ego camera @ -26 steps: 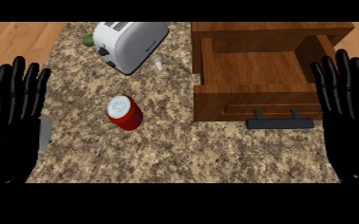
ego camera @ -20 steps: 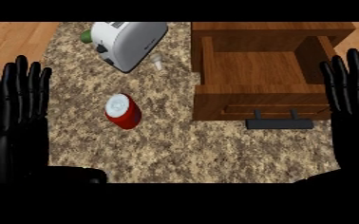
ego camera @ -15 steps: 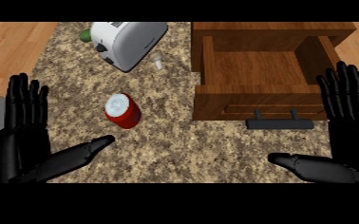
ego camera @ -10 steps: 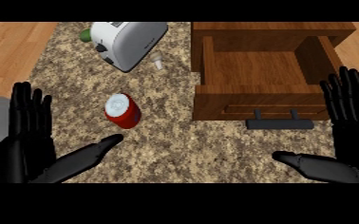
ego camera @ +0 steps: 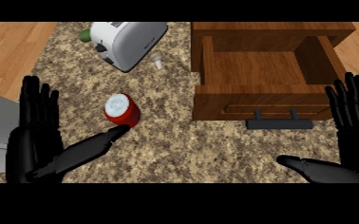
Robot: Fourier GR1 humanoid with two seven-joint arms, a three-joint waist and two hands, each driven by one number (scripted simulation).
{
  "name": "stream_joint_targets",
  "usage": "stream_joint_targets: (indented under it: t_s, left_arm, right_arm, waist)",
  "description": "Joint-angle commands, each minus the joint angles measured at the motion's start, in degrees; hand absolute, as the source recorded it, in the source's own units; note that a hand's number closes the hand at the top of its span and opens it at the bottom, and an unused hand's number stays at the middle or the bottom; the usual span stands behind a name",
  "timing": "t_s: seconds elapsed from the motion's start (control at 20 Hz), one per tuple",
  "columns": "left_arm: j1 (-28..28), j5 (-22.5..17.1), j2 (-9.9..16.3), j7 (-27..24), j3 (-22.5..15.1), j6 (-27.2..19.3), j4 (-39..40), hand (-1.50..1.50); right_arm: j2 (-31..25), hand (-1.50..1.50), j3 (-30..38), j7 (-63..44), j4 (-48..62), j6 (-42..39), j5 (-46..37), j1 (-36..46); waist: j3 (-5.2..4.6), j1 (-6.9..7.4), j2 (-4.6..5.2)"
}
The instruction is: Pick up the can, place it into the drawer and close the drawer
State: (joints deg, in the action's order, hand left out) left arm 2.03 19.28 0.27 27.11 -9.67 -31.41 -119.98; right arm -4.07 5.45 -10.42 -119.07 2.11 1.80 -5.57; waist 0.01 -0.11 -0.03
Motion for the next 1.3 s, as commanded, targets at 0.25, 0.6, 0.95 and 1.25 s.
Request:
stream_joint_targets:
  t_s: [0.25,0.6,0.95,1.25]
  left_arm:
    - [-5.16,-1.16,-0.26,-1.07,-1.62,-3.91,10.48,-1.5]
    - [-0.28,-7.35,-0.27,-14.26,-3.57,-9.29,20.39,-1.5]
    - [-0.27,-14.99,-0.27,-25.65,-5.92,-14.84,30.69,-1.5]
    - [4.5,-23.64,-0.27,-36.68,-5.48,-14.66,34.72,-1.5]
  right_arm:
    - [-0.15,-1.5,1.78,-1.73,-4.76,-1.77,1.99,-2.9]
    - [-0.41,-1.5,2.95,-2.97,-5.15,-1.48,2.16,-0.92]
    - [-0.54,-1.5,6.2,3.52,-1.79,-5.31,3.4,-4.03]
    - [-2.5,-1.5,9.62,-0.76,-4.54,-7.12,7.53,-3.79]
  waist:
    - [-0.02,-0.15,0.01]
    - [-0.04,0.01,0.02]
    - [-0.02,-0.03,0.02]
    - [-0.03,0.08,-0.01]
